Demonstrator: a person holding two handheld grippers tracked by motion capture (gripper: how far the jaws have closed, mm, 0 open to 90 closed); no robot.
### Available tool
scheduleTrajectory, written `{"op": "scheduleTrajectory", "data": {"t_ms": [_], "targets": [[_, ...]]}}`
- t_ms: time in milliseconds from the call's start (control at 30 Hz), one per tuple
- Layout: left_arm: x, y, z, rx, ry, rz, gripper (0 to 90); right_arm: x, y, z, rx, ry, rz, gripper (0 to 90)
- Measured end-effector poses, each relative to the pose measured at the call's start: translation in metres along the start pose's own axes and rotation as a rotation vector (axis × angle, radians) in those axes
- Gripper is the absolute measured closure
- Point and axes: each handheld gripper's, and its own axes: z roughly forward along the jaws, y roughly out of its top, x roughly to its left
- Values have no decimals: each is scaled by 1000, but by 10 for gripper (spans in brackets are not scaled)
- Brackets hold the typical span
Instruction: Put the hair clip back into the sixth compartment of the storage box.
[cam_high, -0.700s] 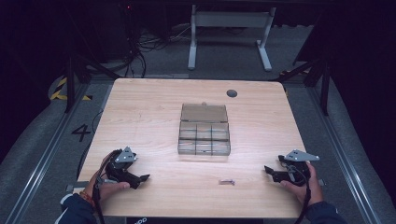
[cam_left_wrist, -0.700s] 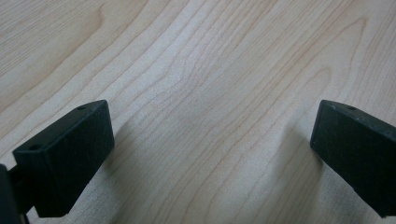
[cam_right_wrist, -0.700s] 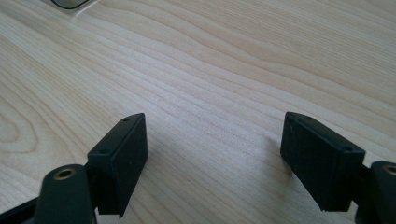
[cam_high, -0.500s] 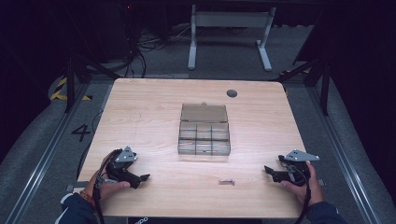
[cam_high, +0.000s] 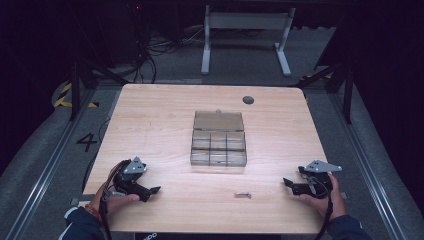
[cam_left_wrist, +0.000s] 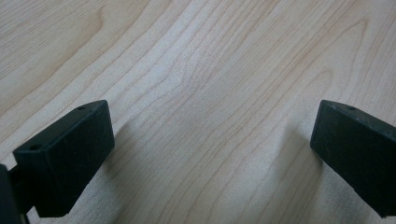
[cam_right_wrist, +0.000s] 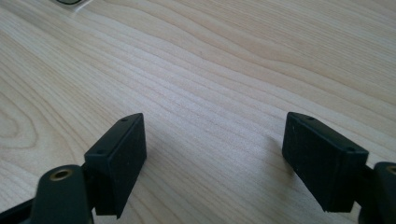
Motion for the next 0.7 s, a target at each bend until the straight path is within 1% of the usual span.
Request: {"op": "scheduleTrajectory", "data": {"t_ms": [133,333,500,700], "targets": [[0,0,0,-1,1,-1,2,1,0,-2,7,0,1,235],[0,0,0,-3,2,-1,2,2,0,-4,12,5,-8,291],[0,0,0,-4,2,-1,2,8,2,-4,16,15,-31,307],[0,0,0,-5,2,-1,2,18,7,-8,-9,37,-56,324]]}}
